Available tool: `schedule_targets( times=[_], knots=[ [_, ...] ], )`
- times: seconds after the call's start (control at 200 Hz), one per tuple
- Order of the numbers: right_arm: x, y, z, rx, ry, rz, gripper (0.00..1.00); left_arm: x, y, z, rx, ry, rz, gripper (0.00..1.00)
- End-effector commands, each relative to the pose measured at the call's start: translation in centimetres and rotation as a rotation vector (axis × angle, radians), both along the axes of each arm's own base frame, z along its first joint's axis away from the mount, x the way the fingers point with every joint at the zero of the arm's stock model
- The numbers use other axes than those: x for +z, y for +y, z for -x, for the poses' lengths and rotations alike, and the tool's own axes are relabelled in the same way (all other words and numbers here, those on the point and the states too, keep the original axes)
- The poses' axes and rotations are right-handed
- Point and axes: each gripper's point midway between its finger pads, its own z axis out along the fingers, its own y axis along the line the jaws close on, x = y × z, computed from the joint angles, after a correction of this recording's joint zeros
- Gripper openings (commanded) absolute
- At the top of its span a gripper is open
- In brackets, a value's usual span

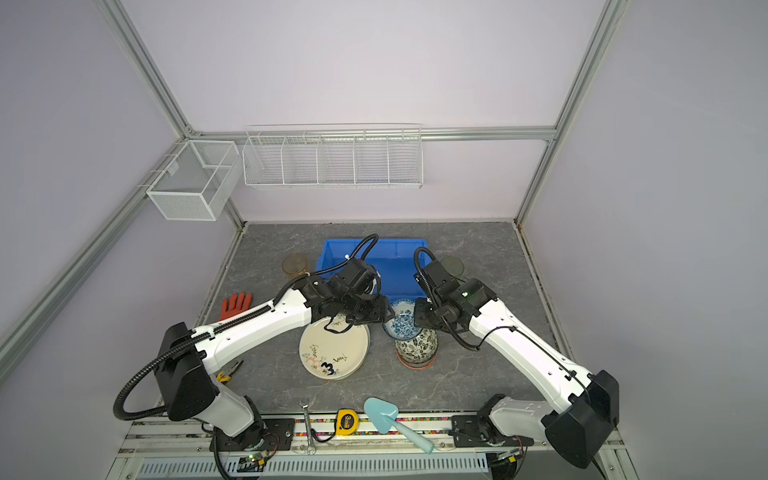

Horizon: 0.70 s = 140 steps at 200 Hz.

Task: Place the mixed dishes into the plastic bin
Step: 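Swing the held bowl toward the left gripper while the left gripper reaches its rim, then close the left gripper on the bowl rim while the right gripper opens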

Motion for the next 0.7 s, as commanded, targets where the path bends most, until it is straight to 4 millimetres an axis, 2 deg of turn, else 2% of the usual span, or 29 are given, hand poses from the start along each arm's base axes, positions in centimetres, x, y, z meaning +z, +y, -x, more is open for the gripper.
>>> schedule_targets(
  times=[0.0, 0.255, 0.43, 0.695],
  knots=[
    [1.60, 0.98, -0.87, 0.011, -0.043, -0.053, 0.07, 0.69, -0.73, -0.13, -0.016, -0.010, 0.012, 0.49],
    [2.06, 1.54, -1.53, 0.011, -0.066, -0.077, 0.07, 0.25, -0.65, -0.13, -0.016, -0.006, -0.004, 0.38],
    [1.95, 1.64, -1.53, 0.013, -0.063, -0.079, 0.07, 0.13, -0.58, -0.12, -0.016, -0.004, -0.012, 0.24],
    [2.01, 1.67, -1.59, 0.011, -0.064, -0.082, 0.07, 0.22, -0.48, -0.32, -0.018, -0.015, -0.026, 0.12]
  ],
)
